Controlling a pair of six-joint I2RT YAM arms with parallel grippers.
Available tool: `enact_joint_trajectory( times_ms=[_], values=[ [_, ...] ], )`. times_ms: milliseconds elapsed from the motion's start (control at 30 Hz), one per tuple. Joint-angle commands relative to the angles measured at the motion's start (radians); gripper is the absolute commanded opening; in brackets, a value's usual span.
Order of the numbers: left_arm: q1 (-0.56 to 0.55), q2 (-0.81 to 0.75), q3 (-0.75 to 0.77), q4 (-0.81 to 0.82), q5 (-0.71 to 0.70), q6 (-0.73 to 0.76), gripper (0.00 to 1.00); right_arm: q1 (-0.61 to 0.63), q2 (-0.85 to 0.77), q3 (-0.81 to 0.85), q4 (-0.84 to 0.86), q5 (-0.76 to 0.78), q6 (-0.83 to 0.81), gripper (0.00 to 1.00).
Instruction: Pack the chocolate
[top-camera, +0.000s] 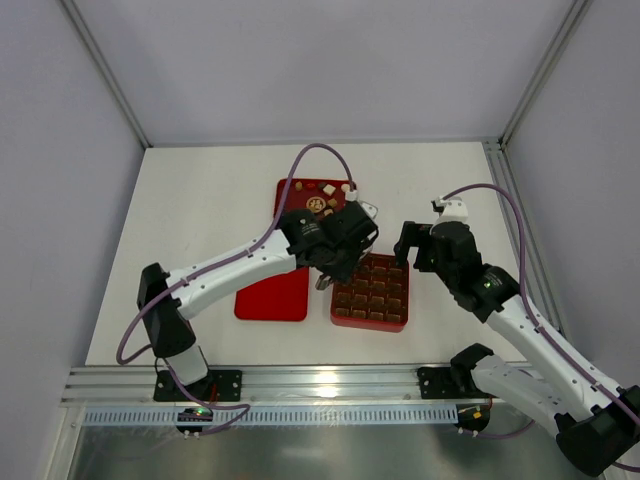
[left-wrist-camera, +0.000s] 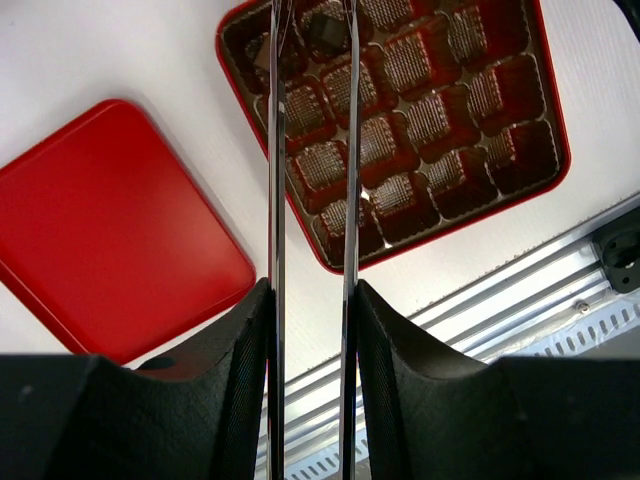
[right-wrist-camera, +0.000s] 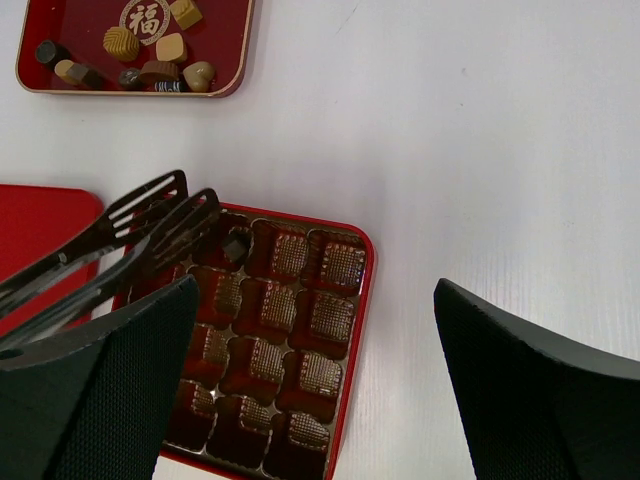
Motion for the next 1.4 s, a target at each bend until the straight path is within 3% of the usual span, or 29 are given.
enact_joint_trajectory(
  times_ms=[0, 267, 633, 900, 1367],
  values=[
    [0.052, -0.044, 0.055, 0.029, -0.019, 0.017, 0.36, -0.004, -0.003, 0.022, 0.019, -0.009, -0.008, 1.00],
    [0.261, -0.011, 0.116, 0.042, 0.001, 0.078, 0.37, -0.006, 0.023, 0.031, 0.019, -0.032, -0.002, 0.99],
    [0.430, 0.178, 0.254, 0.067, 0.037, 0.150, 0.37, -0.006, 0.038, 0.034, 0.018, -0.047, -0.004, 1.00],
    [0.435, 0.305, 0.333, 0.082, 0.055, 0.182, 0.37, -0.006, 0.053, 0.037, 0.016, -0.049, -0.007, 1.00],
    [0.435, 0.396, 0.386, 0.107, 0.064, 0.211, 0.38, -0.004, 0.061, 0.031, 0.016, -0.043, -0.008, 1.00]
  ],
)
